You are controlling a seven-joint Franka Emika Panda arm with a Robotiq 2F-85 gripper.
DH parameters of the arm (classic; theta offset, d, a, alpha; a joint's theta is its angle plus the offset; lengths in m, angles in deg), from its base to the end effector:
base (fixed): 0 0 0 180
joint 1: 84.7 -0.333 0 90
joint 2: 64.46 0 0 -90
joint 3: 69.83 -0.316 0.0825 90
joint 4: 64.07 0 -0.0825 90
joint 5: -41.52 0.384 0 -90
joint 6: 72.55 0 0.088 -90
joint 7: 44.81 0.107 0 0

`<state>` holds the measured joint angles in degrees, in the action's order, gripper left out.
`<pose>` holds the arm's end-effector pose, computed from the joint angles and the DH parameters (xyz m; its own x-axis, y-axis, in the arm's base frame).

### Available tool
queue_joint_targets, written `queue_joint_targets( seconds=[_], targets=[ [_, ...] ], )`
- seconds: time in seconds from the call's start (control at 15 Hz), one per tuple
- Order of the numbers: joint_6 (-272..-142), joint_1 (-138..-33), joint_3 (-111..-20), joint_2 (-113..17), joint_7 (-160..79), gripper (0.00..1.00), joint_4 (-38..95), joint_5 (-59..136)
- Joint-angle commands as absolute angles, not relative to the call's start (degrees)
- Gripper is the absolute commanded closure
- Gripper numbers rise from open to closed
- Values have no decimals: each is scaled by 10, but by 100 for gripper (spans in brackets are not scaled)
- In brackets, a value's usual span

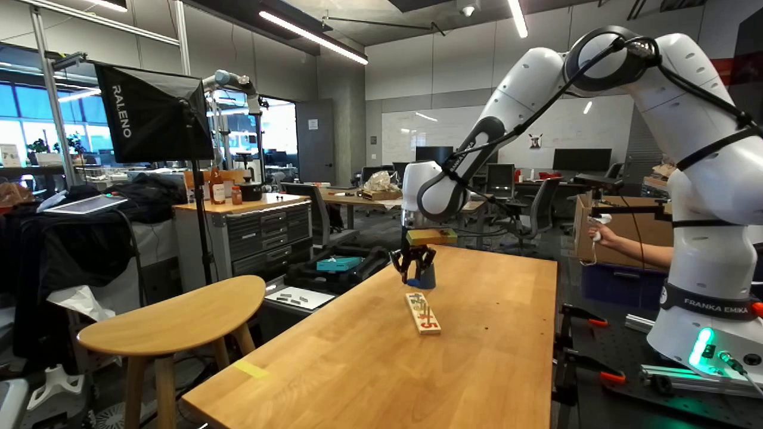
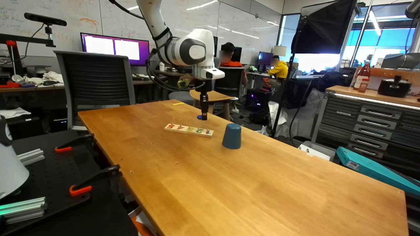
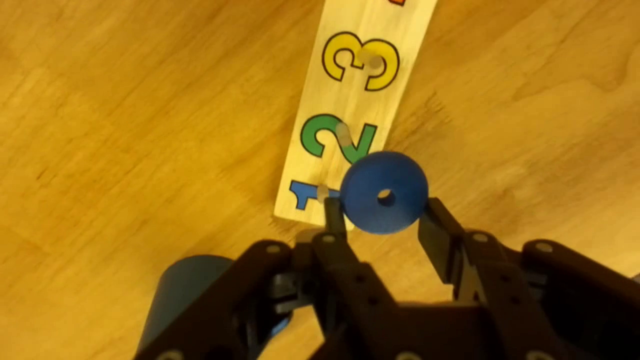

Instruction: Put the blue disk on the table

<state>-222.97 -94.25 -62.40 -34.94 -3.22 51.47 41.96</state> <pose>0.6127 0.0245 0.2040 0.7747 -0.6223 0.1121 -0.6243 -0.7809 -0.0202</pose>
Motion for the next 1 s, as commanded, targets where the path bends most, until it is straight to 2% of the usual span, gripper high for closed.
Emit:
queue_joint_targets(
  seconds=[0.0,0.47,0.93],
  targets=[
    [-2220,-932,-612,-378,-32,83,516,423],
    [-2231,-905,-572,-365,-35,83,537,408],
    [-2260,-872,-577,-343,-98,83,568,416]
  ],
)
